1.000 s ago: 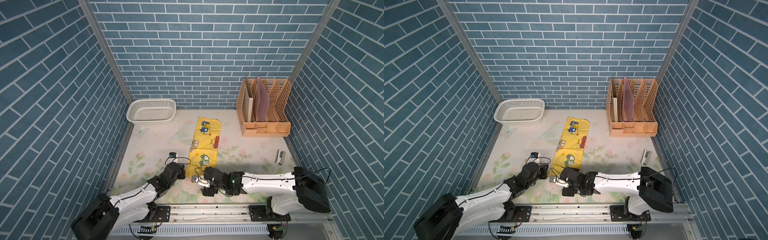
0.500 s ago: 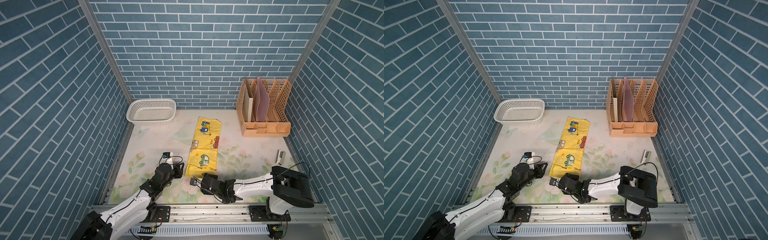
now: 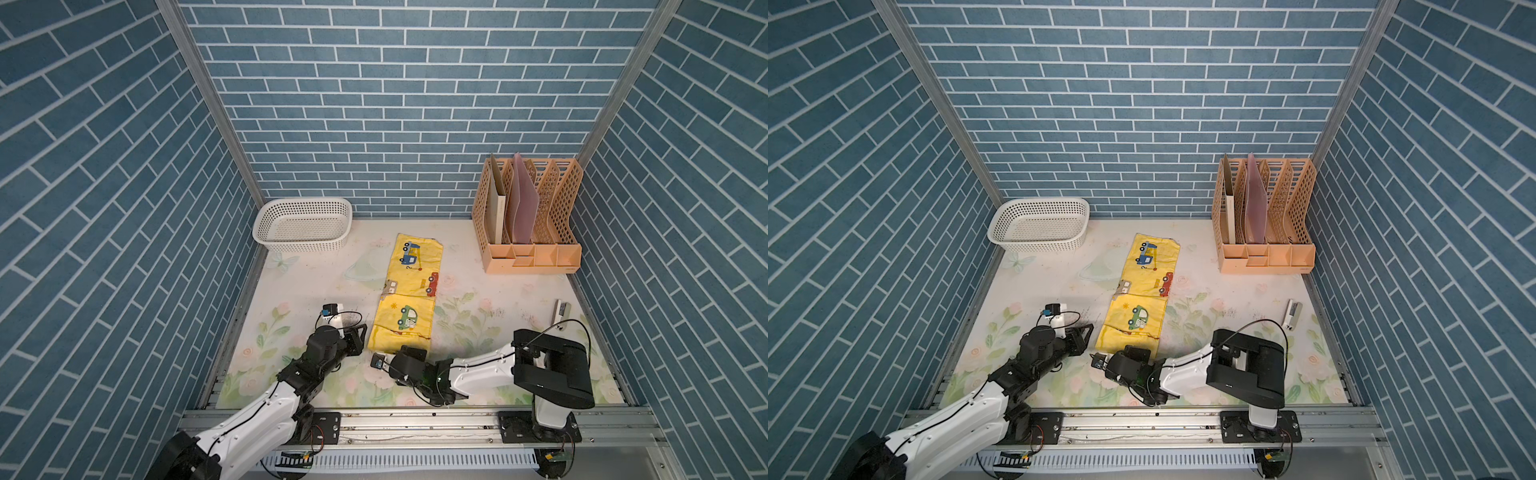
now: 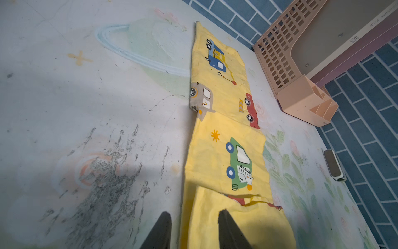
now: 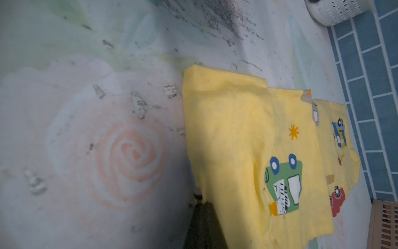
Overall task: Roll up the pillowcase
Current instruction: Roll the pillowcase at the center of the board.
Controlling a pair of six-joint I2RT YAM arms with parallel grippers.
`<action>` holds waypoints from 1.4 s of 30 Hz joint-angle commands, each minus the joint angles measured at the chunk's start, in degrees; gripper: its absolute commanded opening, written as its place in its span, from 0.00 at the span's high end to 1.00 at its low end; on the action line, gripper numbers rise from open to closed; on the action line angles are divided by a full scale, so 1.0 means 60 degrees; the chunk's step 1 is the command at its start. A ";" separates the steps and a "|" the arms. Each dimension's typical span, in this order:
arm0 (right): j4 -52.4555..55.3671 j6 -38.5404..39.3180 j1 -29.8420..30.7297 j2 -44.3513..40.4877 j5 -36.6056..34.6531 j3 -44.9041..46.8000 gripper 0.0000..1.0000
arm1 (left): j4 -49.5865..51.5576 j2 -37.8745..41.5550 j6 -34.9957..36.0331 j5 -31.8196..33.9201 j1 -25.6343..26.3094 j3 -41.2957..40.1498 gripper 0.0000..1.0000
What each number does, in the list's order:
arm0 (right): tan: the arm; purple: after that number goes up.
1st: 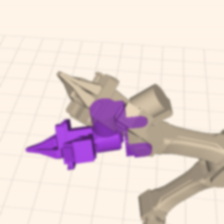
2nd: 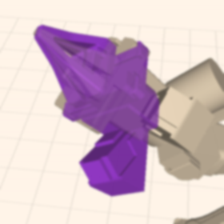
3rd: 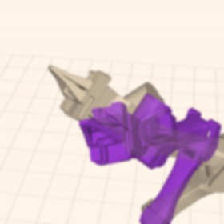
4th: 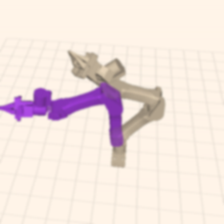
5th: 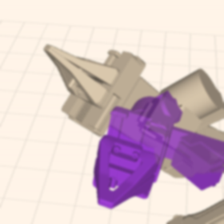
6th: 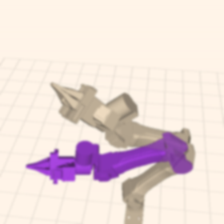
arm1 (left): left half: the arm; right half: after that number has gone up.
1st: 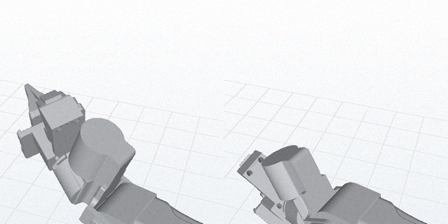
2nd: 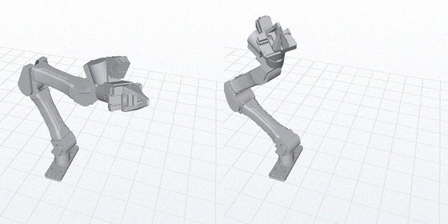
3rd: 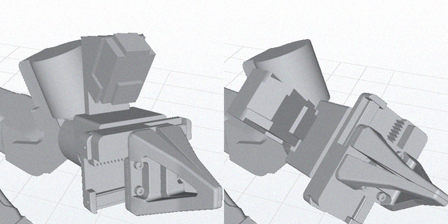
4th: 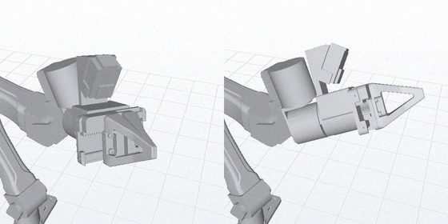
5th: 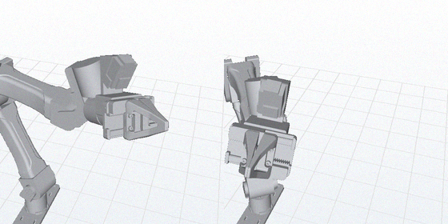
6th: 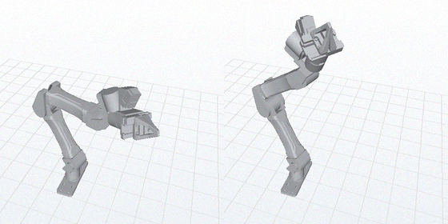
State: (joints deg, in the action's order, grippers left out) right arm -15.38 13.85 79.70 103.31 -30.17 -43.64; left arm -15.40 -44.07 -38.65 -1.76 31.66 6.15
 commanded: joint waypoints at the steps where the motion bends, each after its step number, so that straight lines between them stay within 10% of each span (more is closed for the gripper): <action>1: 0.1071 -0.0025 -0.0173 0.0073 0.0550 0.0255 1.00 | 0.0277 0.0182 0.0101 0.0030 -0.0099 0.0065 0.59; 8: 0.4590 0.0094 -0.2164 -0.1479 0.7337 -0.1206 1.00 | 0.0368 0.0162 0.0311 -0.0226 -0.0137 0.0270 0.59; 23: 0.8573 0.1770 -0.4736 0.0199 1.2719 -0.3792 1.00 | 0.0133 -0.0219 0.0627 -0.0371 -0.0175 0.0437 0.59; 42: 1.0707 0.2327 -0.5681 0.1610 1.4426 -0.5496 1.00 | -0.0277 0.0272 0.1544 -0.1404 -0.0167 0.0509 0.68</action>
State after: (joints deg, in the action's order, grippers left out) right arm 44.62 25.98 45.32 112.84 53.84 -76.66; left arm -14.31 -42.37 -31.46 -7.27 30.98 8.34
